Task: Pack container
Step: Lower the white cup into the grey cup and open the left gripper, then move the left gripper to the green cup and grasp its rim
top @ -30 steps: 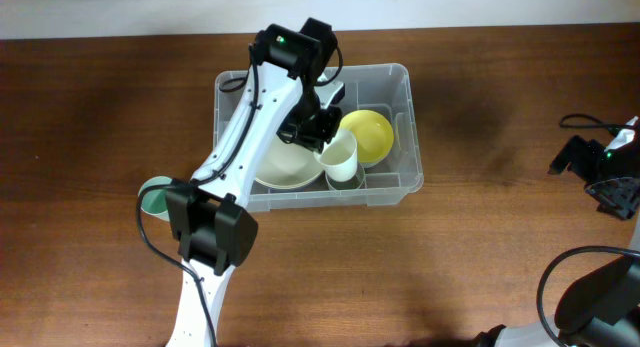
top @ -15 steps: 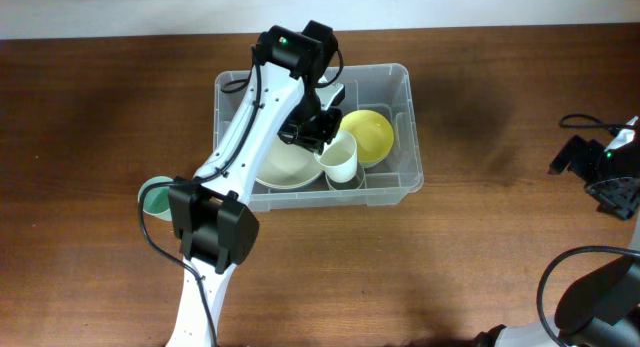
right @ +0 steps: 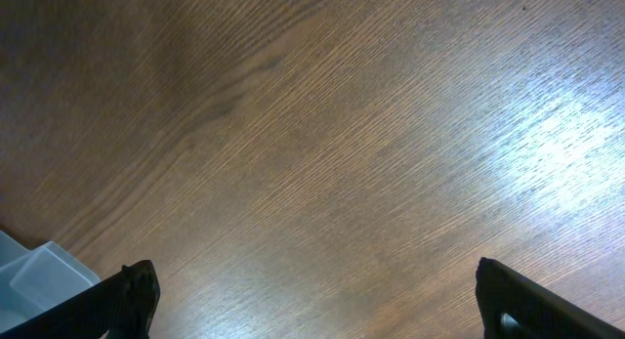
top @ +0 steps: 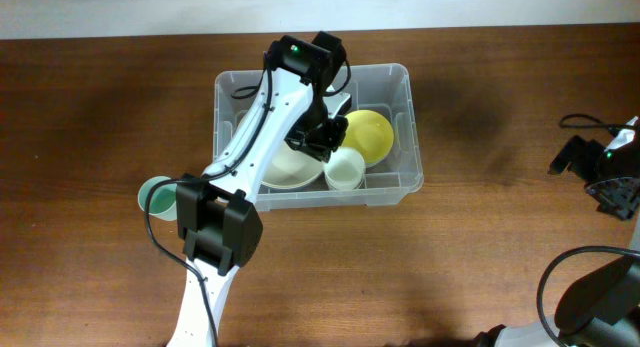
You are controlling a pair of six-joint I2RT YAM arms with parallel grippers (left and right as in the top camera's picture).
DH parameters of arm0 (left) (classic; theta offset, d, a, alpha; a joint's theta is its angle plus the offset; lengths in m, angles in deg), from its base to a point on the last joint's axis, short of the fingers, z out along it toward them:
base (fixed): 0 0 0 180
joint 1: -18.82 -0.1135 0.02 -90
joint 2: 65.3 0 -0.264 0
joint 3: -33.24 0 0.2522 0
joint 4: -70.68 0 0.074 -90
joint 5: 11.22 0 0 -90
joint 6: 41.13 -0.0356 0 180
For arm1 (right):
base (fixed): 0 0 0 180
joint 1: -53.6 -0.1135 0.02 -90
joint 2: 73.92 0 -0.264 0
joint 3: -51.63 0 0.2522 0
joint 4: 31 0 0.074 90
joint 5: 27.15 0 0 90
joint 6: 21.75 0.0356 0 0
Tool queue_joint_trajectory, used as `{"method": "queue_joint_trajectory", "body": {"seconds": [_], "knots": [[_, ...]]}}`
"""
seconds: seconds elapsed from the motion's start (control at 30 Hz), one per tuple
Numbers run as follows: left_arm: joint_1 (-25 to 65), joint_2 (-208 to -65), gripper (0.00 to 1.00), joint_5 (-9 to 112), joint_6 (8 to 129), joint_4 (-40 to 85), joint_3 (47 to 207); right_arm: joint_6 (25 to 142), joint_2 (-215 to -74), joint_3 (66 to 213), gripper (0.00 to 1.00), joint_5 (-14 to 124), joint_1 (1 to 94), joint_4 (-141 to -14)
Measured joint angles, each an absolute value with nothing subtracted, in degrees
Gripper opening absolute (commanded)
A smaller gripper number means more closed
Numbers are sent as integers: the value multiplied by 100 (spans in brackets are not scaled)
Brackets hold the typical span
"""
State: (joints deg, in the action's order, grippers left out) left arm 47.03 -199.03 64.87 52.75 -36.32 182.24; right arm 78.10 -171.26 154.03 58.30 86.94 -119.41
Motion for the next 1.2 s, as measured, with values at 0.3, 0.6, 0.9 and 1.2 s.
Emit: {"method": "queue_joint_trajectory", "body": {"seconds": [0.3,0.6,0.9,1.2], "knots": [[4707,-19903,80,6500,5275,-3513,18224,7808,-17126,15403,99,5830,8694,-11941],[4196,-19971,99,6799,5299,-3739,19295,7805,-17126,15403,99,5827,8694,-11944],[2646,-19514,99,7508,5806,-3953,20268,7808,-17126,15403,99,5830,8694,-11939],[1116,-17291,99,8216,6617,-3953,18117,7810,-17126,15403,99,5830,8694,-11944]]}}
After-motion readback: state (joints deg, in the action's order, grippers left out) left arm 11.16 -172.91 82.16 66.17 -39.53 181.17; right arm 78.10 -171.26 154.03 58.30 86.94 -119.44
